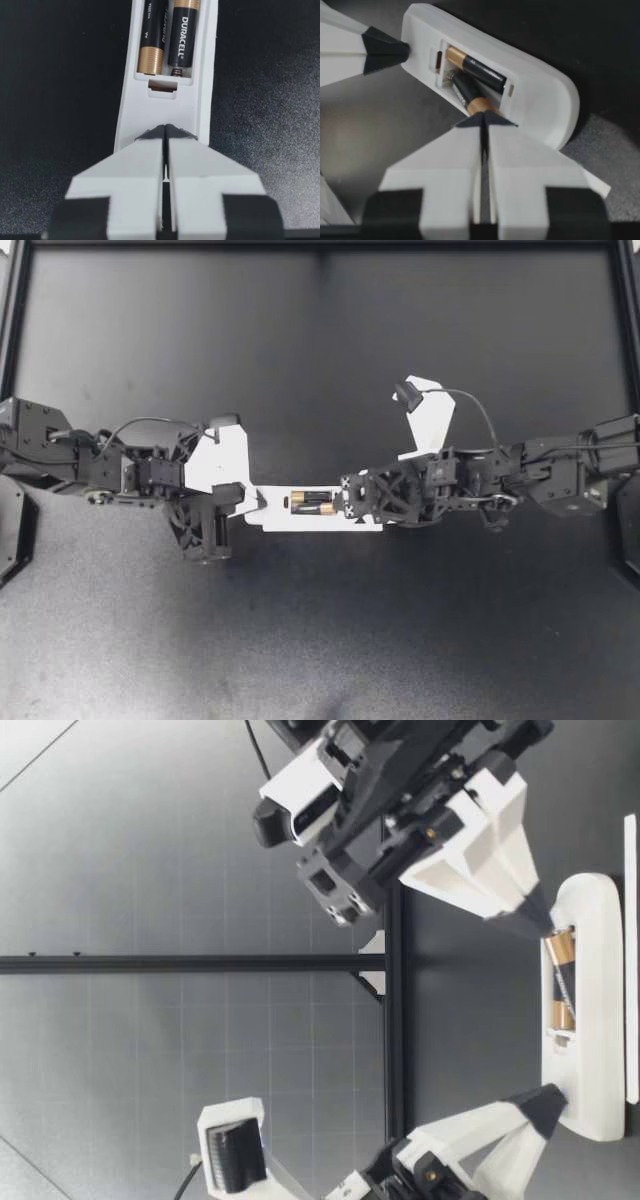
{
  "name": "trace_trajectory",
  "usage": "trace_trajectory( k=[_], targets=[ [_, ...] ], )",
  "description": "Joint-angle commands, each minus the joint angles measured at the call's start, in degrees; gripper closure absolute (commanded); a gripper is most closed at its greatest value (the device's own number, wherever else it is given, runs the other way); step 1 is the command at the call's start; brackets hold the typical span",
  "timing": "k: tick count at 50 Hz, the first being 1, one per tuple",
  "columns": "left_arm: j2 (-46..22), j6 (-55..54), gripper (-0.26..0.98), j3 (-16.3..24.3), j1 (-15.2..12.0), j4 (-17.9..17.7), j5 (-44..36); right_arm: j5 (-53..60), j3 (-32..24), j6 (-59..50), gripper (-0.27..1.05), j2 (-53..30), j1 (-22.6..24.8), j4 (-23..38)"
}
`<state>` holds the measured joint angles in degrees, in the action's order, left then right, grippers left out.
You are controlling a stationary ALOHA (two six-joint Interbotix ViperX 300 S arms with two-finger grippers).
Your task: Place the battery into the slot of the remote controller.
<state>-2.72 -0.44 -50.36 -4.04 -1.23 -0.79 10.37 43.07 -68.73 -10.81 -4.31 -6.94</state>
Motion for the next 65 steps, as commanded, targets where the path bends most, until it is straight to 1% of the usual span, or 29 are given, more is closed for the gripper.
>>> trace_trajectory(
  k=[1,19,28,36,40,50,55,65],
  targets=[
    [0.5,0.0,0.86,0.1,-0.1,0.0,0.2,0.2,-1.8,0.2,0.89,0.4,0.3,0.6],
    [0.5,0.0,0.86,0.0,-0.1,0.0,0.2,-3.4,-3.3,0.2,0.89,-0.8,0.3,3.2],
    [0.5,0.0,0.86,0.4,-0.2,0.0,0.2,-4.9,-2.6,0.5,0.89,1.6,0.2,4.9],
    [1.4,0.2,0.86,1.2,-0.1,0.0,-0.2,-6.4,-1.7,0.6,0.89,5.3,-0.4,8.2],
    [2.1,0.2,0.86,2.5,-0.1,0.0,-0.5,-7.4,-0.9,0.7,0.89,7.6,-0.6,10.3],
    [2.0,0.5,0.86,6.2,0.1,0.0,-1.6,-9.8,1.7,1.6,0.89,13.7,-1.7,19.1],
    [0.1,0.5,0.86,8.5,0.3,0.0,-1.4,-10.4,2.8,1.8,0.89,15.0,-1.9,21.1],
    [-4.2,0.5,0.86,11.9,1.0,0.0,-0.6,-11.1,4.3,1.9,0.89,15.5,-2.6,24.3]
  ],
)
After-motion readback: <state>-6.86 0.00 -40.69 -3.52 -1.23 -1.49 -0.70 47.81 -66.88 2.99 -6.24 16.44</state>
